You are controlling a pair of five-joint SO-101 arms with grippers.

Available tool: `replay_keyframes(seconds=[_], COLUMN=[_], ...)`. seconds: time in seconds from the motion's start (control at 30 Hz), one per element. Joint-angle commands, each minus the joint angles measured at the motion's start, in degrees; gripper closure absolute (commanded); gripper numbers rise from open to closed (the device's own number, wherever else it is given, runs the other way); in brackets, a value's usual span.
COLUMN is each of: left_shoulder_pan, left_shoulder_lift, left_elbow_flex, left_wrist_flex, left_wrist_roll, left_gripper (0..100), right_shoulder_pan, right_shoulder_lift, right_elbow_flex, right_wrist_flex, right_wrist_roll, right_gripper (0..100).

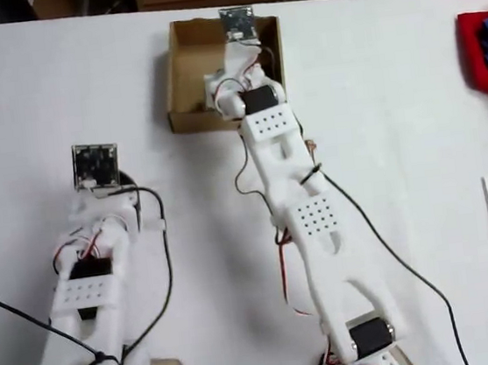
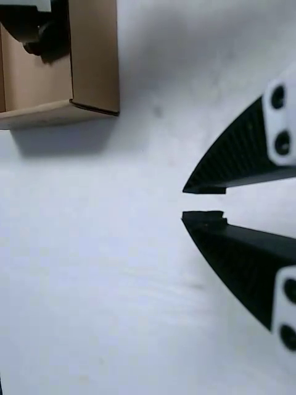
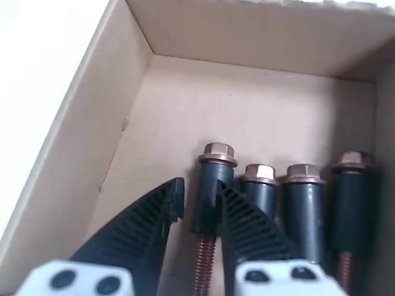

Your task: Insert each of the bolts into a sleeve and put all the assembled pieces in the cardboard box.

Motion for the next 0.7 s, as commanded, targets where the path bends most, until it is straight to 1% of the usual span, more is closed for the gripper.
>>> replay_keyframes(seconds=[0.0, 0.1, 0.17, 0.37, 0.47, 0.53, 0.67], left_shoulder_pan=[-0.44, -0.44, -0.44, -0.44, -0.44, -0.44, -0.44], left_shoulder_lift=[-1.14, -1.14, -1.14, -1.14, -1.14, -1.14, -1.14], left_elbow_flex=[-0.13, -0.13, -0.13, -0.13, -0.13, -0.13, -0.13], left_wrist_flex=[-1.05, -1.05, -1.05, -1.05, -1.05, -1.14, -1.14], left_wrist_roll=[-0.44, -0.44, -0.44, -0.53, -0.53, -0.53, -0.53], left_gripper=[93, 93, 93, 93, 93, 93, 93], right_shoulder_pan=[1.45, 3.38, 4.88, 7.60, 7.87, 7.87, 7.78], right_shoulder_lift=[-1.36, -2.51, -6.46, -20.62, -25.71, -27.65, -31.87], right_elbow_flex=[-2.29, -4.75, -4.22, -4.22, -4.13, -2.55, 7.82], right_wrist_flex=[0.40, 2.51, 7.08, 31.96, 43.03, 43.12, 43.21], right_wrist_roll=[-0.62, -0.44, -0.18, -0.09, 0.09, 3.25, 16.09], right_gripper=[95.2, 96.8, 97.4, 97.1, 97.1, 97.1, 97.4])
